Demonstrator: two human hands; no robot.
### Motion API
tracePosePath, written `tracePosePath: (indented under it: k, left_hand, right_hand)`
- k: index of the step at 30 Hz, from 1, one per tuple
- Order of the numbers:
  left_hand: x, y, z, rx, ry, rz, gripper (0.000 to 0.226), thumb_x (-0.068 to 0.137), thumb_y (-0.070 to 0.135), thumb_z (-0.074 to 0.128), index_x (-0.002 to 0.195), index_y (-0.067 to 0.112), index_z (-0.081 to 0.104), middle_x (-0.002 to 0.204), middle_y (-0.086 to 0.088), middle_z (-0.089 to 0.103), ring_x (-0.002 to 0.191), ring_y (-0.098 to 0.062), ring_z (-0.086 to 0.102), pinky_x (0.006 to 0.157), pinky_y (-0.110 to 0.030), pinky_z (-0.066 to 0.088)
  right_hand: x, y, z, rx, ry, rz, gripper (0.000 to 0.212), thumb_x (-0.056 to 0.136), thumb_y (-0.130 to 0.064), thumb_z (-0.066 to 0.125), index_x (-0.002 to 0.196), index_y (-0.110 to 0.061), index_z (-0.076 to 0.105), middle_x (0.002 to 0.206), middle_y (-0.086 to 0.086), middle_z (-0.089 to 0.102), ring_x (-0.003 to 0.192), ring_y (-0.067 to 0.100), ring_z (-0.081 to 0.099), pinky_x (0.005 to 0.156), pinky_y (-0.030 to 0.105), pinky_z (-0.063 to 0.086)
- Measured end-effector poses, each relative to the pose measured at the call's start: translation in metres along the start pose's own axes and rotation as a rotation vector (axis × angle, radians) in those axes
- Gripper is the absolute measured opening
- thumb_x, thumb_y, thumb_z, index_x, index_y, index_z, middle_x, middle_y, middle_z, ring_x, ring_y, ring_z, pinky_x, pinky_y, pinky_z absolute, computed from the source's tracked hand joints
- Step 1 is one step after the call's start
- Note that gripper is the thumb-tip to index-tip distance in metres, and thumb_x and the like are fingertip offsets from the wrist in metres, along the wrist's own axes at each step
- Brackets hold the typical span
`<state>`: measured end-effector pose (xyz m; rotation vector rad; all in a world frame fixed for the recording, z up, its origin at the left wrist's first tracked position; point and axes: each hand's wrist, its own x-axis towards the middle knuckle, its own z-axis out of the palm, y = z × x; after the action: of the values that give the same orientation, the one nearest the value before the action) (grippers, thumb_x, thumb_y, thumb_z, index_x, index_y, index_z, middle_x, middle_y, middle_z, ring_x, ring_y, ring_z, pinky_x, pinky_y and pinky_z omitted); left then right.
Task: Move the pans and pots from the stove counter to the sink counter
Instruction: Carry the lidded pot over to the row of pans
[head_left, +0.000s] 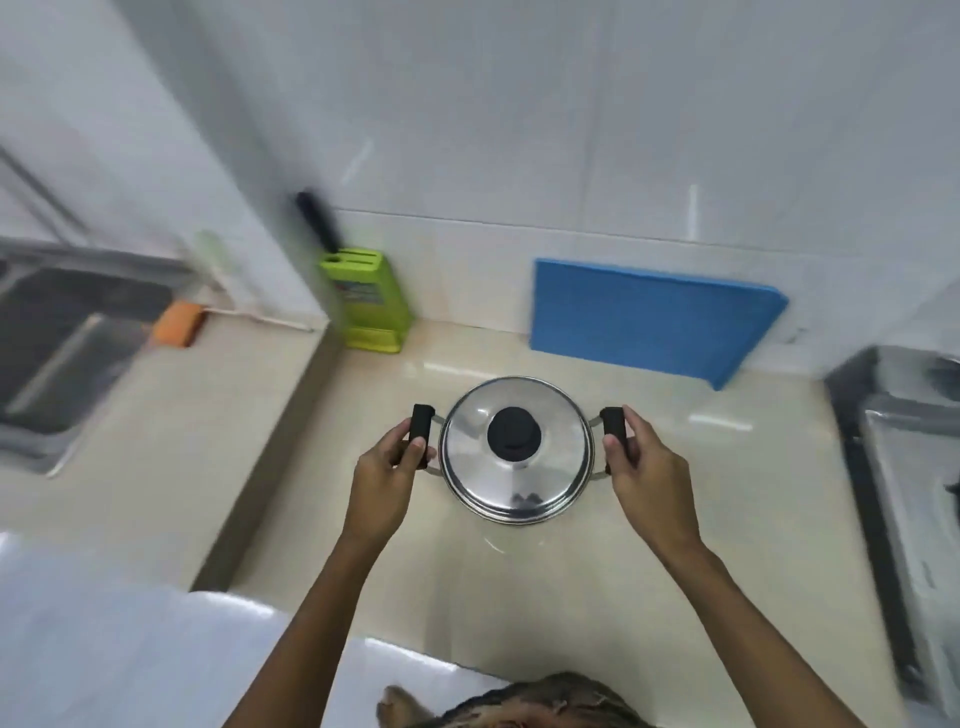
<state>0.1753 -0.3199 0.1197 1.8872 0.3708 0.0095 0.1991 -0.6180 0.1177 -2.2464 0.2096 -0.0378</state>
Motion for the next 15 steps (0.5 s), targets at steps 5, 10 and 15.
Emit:
tracePosePath:
  k: [5,10,15]
  left_hand:
    - [-0.044,-0.020,-0.171,0.049,0.250,0.068,0.032,0.103,0.022,0.055,0.112,0.050,0.066,0.083,0.012,0.077,0.083,-0.006,0.071,0.081,-0.030,0.053]
    - [-0.091,-0.054,-0.332,0.036,0.495,0.038,0.023,0.103,0.025,0.055,0.115,0.041,0.066,0.084,0.014,0.076,0.085,-0.011,0.072,0.085,-0.036,0.055]
    - [-0.145,-0.097,-0.472,0.024,0.736,-0.034,0.025,0.103,0.027,0.055,0.124,0.028,0.069,0.085,0.019,0.075,0.086,-0.005,0.072,0.086,-0.034,0.054]
  right_hand:
    - [-0.037,-0.128,0.106,0.075,-0.086,-0.176,0.040,0.100,-0.027,0.058,0.139,-0.016,0.058,0.097,0.007,0.076,0.085,0.024,0.067,0.077,0.027,0.043]
    - [-0.087,-0.253,0.224,0.177,-0.242,-0.329,0.036,0.099,-0.029,0.058,0.134,-0.020,0.063,0.085,-0.001,0.072,0.079,0.018,0.064,0.072,0.026,0.041]
    - [-0.152,-0.363,0.340,0.256,-0.408,-0.483,0.032,0.098,-0.027,0.061,0.130,-0.021,0.065,0.080,-0.002,0.073,0.077,0.015,0.068,0.069,0.029,0.046]
